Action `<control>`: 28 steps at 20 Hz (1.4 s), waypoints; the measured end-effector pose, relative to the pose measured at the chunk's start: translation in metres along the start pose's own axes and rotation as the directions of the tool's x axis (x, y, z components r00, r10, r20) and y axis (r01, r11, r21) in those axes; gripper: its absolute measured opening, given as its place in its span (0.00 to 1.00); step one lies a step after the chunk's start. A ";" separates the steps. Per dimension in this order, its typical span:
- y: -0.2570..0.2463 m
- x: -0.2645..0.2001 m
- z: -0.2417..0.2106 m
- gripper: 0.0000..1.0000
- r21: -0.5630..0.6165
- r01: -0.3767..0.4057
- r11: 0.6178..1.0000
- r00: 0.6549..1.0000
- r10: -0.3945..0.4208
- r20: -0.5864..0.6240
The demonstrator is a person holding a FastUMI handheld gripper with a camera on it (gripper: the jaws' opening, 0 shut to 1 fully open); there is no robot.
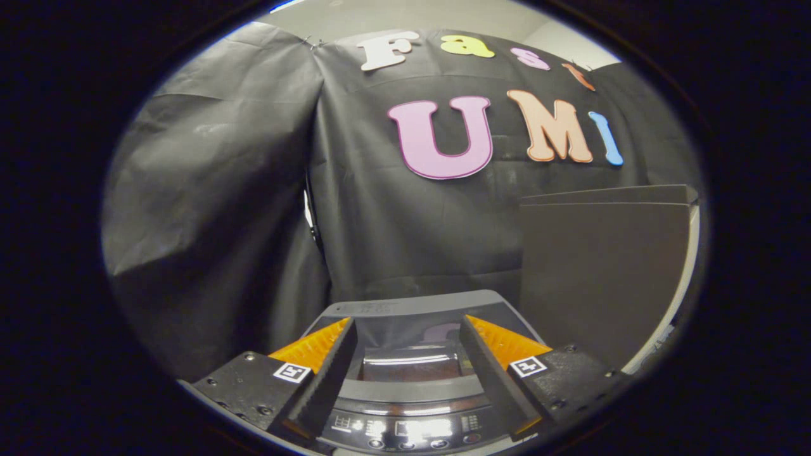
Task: Put the clothes into the washing machine and then close the washing machine lid.
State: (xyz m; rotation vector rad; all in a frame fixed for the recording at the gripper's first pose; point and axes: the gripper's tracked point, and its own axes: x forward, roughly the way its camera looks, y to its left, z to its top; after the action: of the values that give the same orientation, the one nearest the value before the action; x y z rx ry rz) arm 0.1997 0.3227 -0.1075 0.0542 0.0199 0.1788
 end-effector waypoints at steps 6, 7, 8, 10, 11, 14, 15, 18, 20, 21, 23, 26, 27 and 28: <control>-0.031 -0.050 0.022 0.98 0.009 0.023 1.000 0.999 -0.023 0.023; -0.036 -0.059 0.028 0.98 0.010 0.023 1.000 0.999 -0.023 0.030; -0.040 -0.070 0.034 0.98 0.003 0.025 1.000 0.999 -0.025 0.041; -0.046 -0.091 0.048 0.98 0.002 0.026 1.000 0.998 -0.026 0.062; -0.047 -0.102 0.056 0.98 0.017 0.023 1.000 0.997 -0.024 0.074; -0.051 -0.133 0.081 0.97 0.040 0.016 0.999 0.993 -0.021 0.112; -0.052 -0.142 0.089 0.97 0.050 0.013 0.999 0.993 -0.019 0.117; -0.058 -0.163 0.105 0.97 0.068 0.009 0.998 0.991 -0.018 0.136; -0.065 -0.177 0.116 0.97 0.074 0.016 0.997 0.987 -0.028 0.160; -0.067 -0.183 0.120 0.97 0.080 0.015 0.997 0.986 -0.028 0.163; -0.071 -0.192 0.120 0.97 0.098 0.006 0.995 0.988 -0.021 0.154; -0.083 -0.209 0.124 0.97 0.091 0.023 0.996 0.988 -0.037 0.150; -0.088 -0.216 0.126 0.97 0.078 0.031 0.996 0.987 -0.043 0.156; -0.092 -0.221 0.124 0.97 0.055 0.038 0.998 0.987 -0.046 0.153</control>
State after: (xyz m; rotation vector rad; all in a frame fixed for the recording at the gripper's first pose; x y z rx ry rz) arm 0.0012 0.1861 0.0145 0.1195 -0.1285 0.1319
